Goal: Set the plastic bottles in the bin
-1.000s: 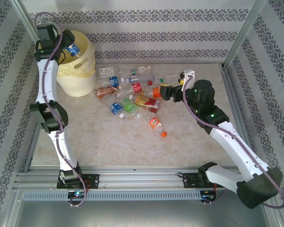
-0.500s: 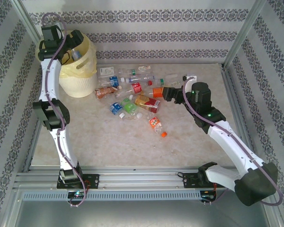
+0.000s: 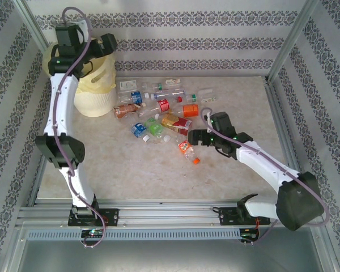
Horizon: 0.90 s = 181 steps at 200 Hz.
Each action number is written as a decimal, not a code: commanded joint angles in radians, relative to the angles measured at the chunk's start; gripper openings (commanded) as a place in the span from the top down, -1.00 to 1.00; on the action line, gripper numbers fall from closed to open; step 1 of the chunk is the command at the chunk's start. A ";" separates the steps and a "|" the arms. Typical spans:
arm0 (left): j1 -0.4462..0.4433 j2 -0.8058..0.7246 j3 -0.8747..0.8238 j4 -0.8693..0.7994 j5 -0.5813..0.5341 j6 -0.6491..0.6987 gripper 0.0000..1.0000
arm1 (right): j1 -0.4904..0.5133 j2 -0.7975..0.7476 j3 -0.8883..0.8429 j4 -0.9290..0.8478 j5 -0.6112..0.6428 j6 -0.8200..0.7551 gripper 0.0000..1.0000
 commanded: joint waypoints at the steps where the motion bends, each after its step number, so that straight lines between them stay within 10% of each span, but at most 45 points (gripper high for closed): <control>1: -0.052 -0.109 -0.093 0.006 -0.052 0.008 -0.99 | 0.036 0.043 -0.030 -0.043 -0.056 -0.011 -0.96; 98: -0.291 -0.479 -0.715 0.125 -0.182 -0.305 -0.99 | 0.188 0.236 -0.058 0.062 0.139 0.001 -0.72; 181: -0.309 -0.522 -0.938 0.204 -0.095 -0.362 -0.99 | 0.215 0.283 -0.083 0.137 0.193 0.008 -0.26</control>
